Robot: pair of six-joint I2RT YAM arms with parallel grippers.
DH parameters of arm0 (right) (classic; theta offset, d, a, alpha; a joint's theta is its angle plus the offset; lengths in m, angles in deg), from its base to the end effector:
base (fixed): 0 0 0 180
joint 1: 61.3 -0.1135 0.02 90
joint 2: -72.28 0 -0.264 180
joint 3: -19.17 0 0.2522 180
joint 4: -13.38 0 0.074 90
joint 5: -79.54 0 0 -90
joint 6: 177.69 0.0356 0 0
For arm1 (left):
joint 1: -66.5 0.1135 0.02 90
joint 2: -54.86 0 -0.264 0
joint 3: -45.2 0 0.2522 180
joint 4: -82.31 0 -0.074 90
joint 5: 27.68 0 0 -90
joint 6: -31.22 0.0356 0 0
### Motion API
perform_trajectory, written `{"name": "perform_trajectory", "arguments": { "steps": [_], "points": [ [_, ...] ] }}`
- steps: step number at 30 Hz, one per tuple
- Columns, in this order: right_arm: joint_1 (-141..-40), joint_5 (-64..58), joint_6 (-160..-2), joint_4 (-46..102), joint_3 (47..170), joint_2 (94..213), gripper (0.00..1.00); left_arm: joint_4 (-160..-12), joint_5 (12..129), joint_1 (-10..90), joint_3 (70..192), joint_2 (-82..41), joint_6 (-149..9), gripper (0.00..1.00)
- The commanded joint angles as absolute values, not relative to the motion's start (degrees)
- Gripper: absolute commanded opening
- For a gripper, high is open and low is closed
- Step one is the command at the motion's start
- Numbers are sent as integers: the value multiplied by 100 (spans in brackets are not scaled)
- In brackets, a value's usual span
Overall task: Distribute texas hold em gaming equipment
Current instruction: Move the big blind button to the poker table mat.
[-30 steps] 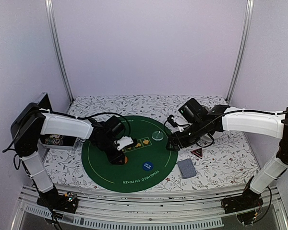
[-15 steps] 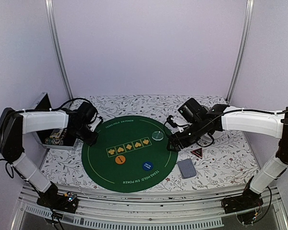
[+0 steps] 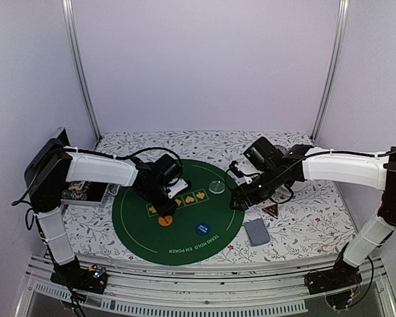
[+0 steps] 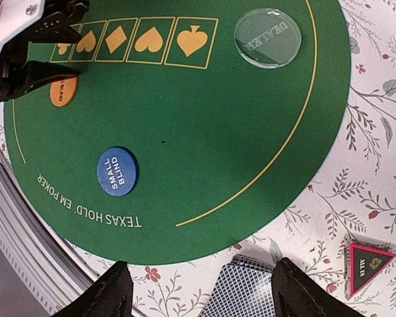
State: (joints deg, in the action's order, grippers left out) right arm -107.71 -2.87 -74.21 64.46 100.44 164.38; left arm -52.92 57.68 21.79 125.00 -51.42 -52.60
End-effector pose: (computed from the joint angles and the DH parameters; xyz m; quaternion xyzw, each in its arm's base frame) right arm 0.2233 0.2414 0.2335 -0.2898 0.9237 0.1765 0.1778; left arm 0.2543 -0.2477 0.1508 0.4176 0.8930 -0.0160 0.1668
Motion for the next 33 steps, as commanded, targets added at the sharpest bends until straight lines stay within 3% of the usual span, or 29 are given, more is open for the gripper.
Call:
{"name": "perform_trajectory", "arguments": {
  "steps": [1,13,19,33],
  "points": [
    [-10741,-361,-7303,6403,9902,16213,74,-5070,5559,1884,12613,-5484,-5202,44],
    [-10742,-417,-7232,6352,9752,16212,75,-4759,5789,1780,12420,-5373,-5367,44],
    [-10738,-448,-7219,6417,9818,16208,76,-4463,5787,2016,12095,-5280,-6450,36],
    [-10742,-526,-7239,6412,9683,16035,77,-4219,4582,2339,11442,-4026,-7753,38]
  ]
}}
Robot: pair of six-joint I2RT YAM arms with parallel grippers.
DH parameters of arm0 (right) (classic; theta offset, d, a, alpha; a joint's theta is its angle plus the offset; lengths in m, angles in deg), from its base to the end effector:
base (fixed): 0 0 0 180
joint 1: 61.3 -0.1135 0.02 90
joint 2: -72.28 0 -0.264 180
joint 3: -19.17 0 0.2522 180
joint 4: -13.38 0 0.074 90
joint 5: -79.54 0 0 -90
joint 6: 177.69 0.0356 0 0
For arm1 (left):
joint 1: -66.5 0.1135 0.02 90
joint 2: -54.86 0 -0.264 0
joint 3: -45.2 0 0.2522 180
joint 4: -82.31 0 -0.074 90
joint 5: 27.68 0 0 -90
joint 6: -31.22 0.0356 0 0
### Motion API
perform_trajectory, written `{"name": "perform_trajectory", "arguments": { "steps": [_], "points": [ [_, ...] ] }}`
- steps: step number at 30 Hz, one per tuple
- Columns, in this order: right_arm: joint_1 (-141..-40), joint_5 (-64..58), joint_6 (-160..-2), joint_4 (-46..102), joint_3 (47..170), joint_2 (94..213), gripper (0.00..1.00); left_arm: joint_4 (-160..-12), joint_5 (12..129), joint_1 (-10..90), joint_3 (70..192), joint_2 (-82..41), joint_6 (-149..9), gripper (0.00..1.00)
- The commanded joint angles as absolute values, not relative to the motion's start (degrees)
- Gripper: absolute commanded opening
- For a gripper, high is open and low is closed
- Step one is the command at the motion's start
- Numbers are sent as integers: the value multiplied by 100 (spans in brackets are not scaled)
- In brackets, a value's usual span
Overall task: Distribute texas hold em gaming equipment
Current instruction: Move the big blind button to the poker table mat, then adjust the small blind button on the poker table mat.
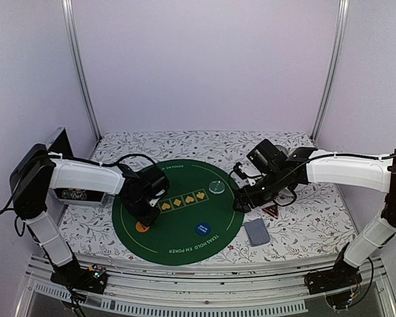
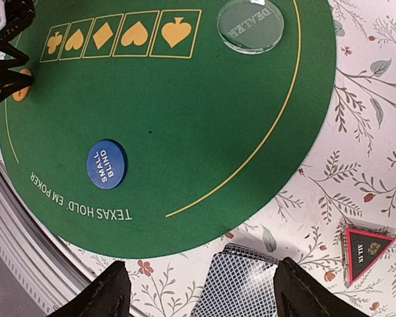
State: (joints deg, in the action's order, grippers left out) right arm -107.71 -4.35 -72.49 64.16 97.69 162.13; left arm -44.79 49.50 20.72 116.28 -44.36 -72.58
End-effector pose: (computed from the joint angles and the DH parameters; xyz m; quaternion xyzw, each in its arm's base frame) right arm 0.2164 0.2328 0.2313 -0.2731 0.9300 0.1677 0.1802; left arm 0.2160 -0.2107 0.1478 0.2645 0.9548 0.0580 0.1227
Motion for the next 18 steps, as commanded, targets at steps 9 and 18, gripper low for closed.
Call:
{"name": "perform_trajectory", "arguments": {
  "steps": [9,18],
  "points": [
    [-10776,-442,-6970,6298,9735,16216,76,-4385,4338,2768,11268,-2893,-7804,38],
    [-11664,-291,-6842,6253,11169,17986,73,-4571,4876,2882,11507,-1989,-7574,41]
  ]
}}
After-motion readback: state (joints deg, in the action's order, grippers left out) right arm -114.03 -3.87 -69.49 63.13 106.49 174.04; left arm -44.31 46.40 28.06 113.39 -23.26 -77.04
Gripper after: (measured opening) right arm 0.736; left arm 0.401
